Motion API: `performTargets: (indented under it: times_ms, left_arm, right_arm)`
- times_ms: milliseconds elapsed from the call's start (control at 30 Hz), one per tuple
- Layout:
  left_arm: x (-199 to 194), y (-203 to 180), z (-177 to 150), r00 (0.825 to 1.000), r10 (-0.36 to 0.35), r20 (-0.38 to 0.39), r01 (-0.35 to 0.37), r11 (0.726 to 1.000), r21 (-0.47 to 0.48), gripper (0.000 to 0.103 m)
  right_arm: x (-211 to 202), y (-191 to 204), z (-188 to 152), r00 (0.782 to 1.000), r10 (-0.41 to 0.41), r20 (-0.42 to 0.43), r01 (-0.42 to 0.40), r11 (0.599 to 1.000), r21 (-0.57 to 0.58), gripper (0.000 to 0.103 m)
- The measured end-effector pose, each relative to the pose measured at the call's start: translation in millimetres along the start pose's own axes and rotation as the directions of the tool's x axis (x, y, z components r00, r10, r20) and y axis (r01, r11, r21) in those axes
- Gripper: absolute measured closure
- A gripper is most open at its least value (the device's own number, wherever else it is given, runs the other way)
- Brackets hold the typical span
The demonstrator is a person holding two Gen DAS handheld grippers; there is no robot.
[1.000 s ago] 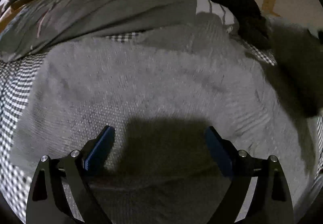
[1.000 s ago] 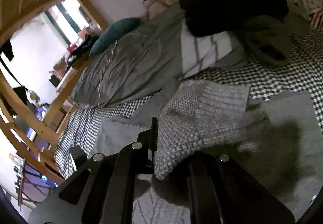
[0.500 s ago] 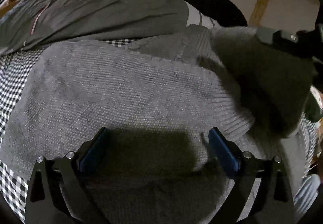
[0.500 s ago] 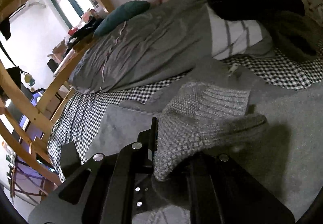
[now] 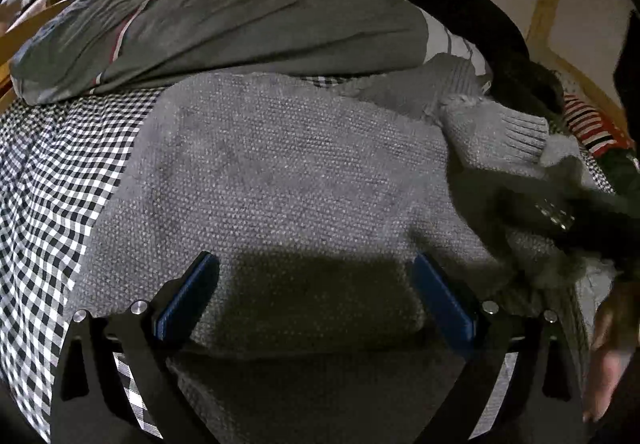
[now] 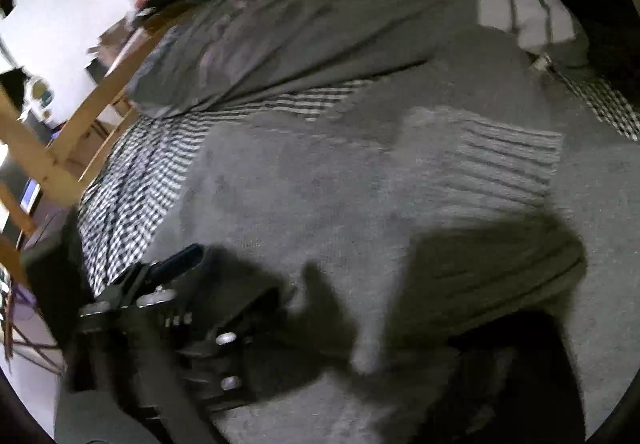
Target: Fold large clothes
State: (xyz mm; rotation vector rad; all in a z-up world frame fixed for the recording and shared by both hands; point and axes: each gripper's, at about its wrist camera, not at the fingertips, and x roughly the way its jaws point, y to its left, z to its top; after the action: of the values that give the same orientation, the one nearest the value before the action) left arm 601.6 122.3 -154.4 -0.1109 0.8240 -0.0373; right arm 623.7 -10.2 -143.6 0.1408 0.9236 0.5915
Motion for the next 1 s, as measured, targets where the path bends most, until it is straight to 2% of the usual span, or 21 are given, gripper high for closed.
performTargets:
  times_ms: [100,167,267,367,433,467,533,633,733,767,867,1000]
  left_arm:
    - [1,1,-1,1.0,0.004,0.008,-0.004,1.0,0.001,0.007]
    - [-1,3,-4,1.0,-0.006,0.017,0.006,1.0,-0.014,0.007]
    - [1,0,-4,1.0,0.004,0.006,-0.004,1.0,-0.008,0.007]
    - [1,-4,-4,1.0,0.028,0.006,-0.028,1.0,0.013,0.007]
    - [1,-7,-3,0.999,0.043,0.007,-0.043,0.999,0.029,0.007]
    - [2,-9,-3,0.999,0.053,0.002,-0.053,0.998,0.038,0.007]
    - [5,-11,-3,0.997,0.071,-0.005,-0.07,0.996,0.049,0.007]
    - [3,-8,-2,0.998,0.067,0.004,-0.067,0.997,0.025,0.007]
    - [-7,4,-2,0.998,0.047,0.039,-0.045,0.998,-0.049,0.007]
    - [-10,9,-2,0.998,0.04,0.047,-0.036,0.997,-0.075,0.007]
    - [-15,24,-3,0.999,0.034,0.042,-0.028,0.991,-0.133,0.007]
    - [-14,24,-5,0.998,0.041,0.042,-0.035,0.991,-0.127,0.007]
  right_arm:
    - [-17,30,1,0.999,0.005,0.034,0.0,0.993,-0.121,0.005]
    - [-37,39,11,0.997,0.007,0.078,0.004,0.99,-0.143,0.005]
    - [-85,37,35,0.983,0.093,0.158,-0.072,0.989,-0.131,0.003]
    - [-122,4,55,0.972,0.058,0.228,-0.053,0.998,-0.029,0.003]
    - [-131,-31,60,0.974,0.06,0.218,-0.078,0.994,0.075,0.003]
    - [-131,-50,58,0.98,0.074,0.184,-0.1,0.986,0.132,0.003]
    - [-124,-60,50,0.991,0.071,0.11,-0.087,0.985,0.147,0.003]
    - [-107,-40,37,0.995,0.062,0.074,-0.065,0.997,0.037,0.003]
    - [-86,-3,38,0.98,0.193,0.048,-0.193,0.981,-0.009,0.003]
    - [-81,4,41,0.979,0.2,0.041,-0.199,0.98,-0.008,0.003]
    - [-59,35,61,0.992,0.128,0.0,-0.128,0.991,-0.028,0.003]
    - [-32,47,82,0.993,0.096,-0.071,-0.091,0.993,0.072,0.003]
